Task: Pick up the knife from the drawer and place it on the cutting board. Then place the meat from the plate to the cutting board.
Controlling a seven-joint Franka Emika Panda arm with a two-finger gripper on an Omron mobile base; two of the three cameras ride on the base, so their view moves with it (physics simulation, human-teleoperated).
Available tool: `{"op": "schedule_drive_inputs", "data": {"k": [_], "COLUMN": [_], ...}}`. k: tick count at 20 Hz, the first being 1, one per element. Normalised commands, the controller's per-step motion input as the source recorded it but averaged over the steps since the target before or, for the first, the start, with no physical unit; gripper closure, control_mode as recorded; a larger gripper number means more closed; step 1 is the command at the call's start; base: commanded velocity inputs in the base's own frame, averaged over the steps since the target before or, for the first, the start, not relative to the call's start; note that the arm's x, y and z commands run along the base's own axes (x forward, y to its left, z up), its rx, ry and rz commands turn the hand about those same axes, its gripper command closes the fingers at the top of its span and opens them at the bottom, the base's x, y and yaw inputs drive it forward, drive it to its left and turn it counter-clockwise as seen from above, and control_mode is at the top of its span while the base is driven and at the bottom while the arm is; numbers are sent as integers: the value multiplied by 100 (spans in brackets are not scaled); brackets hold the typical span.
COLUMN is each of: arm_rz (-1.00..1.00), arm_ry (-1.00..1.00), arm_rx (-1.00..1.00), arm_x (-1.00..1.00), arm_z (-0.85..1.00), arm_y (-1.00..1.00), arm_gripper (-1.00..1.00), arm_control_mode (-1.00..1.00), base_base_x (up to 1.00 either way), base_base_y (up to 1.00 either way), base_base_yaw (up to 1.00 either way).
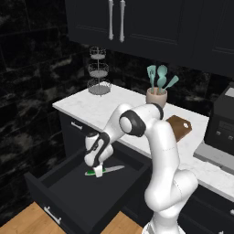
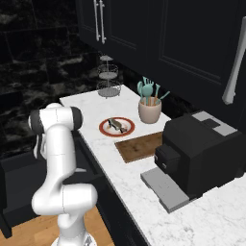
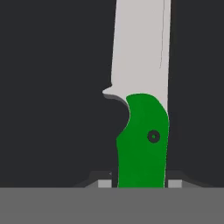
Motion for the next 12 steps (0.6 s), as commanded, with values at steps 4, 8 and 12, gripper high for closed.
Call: {"op": "schedule_drive_inputs", "data": {"k": [4,8,12], "arm_rz": [0,0,0], "arm_ry": [-15,-1,0], "arm_rx": [0,0,0], "arm_x": [-92,-96,-82], "arm_z": [8,72,100], "arm_y": [9,34,55], "arm_gripper": [100,100,100], "arm_control_mode": [-100,-100,-100], "base_base_x": [0,0,0], "base_base_y": [0,0,0], "base_base_yaw": [0,0,0]}}
